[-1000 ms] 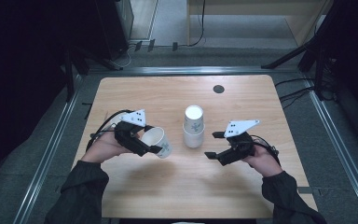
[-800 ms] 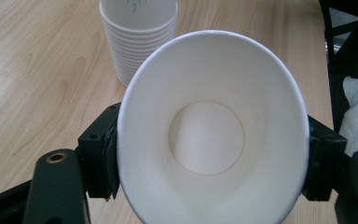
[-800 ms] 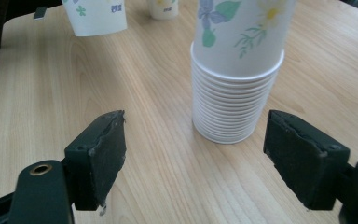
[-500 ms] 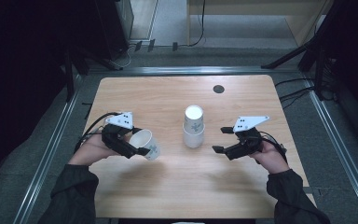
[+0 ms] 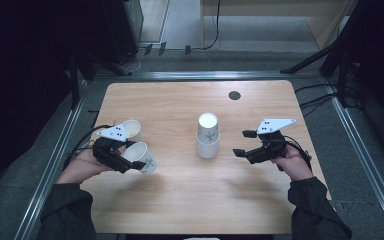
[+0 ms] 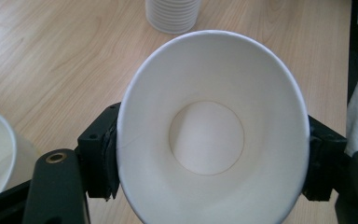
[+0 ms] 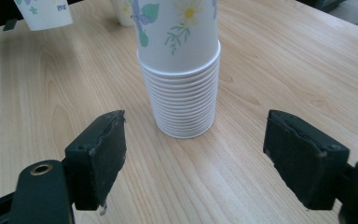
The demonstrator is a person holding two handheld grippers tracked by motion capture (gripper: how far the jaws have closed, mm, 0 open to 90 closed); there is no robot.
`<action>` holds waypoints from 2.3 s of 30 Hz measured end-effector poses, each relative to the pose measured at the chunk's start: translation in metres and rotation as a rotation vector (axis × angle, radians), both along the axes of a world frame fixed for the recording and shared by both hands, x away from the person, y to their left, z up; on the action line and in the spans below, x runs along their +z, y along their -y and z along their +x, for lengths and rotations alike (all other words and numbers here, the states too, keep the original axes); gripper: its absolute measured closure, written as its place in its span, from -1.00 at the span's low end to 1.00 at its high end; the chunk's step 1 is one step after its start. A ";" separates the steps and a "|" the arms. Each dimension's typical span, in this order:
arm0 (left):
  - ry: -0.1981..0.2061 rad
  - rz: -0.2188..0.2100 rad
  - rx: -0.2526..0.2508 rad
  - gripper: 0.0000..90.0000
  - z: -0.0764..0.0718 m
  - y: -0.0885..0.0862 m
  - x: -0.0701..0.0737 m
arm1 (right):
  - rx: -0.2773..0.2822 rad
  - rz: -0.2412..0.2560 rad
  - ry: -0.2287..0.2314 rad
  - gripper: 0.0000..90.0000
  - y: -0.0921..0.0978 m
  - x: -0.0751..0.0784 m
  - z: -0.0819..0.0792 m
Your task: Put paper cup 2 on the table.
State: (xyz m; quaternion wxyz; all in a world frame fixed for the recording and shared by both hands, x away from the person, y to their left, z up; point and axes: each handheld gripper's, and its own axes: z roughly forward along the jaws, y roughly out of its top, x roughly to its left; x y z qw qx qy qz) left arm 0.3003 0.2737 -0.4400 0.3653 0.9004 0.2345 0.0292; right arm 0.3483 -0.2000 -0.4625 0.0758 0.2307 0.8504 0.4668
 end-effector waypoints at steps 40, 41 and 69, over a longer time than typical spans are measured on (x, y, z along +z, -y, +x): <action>-0.024 0.174 0.181 -0.57 0.015 -0.026 -0.046 | -0.017 -0.019 -0.005 -0.52 0.002 -0.003 0.010; -0.027 0.172 0.178 -0.58 0.015 -0.026 -0.046 | -0.017 -0.019 -0.004 -0.52 0.002 -0.003 0.010; -0.051 0.106 0.196 -0.66 0.010 -0.032 -0.031 | -0.014 -0.038 0.002 -0.52 0.001 -0.004 0.009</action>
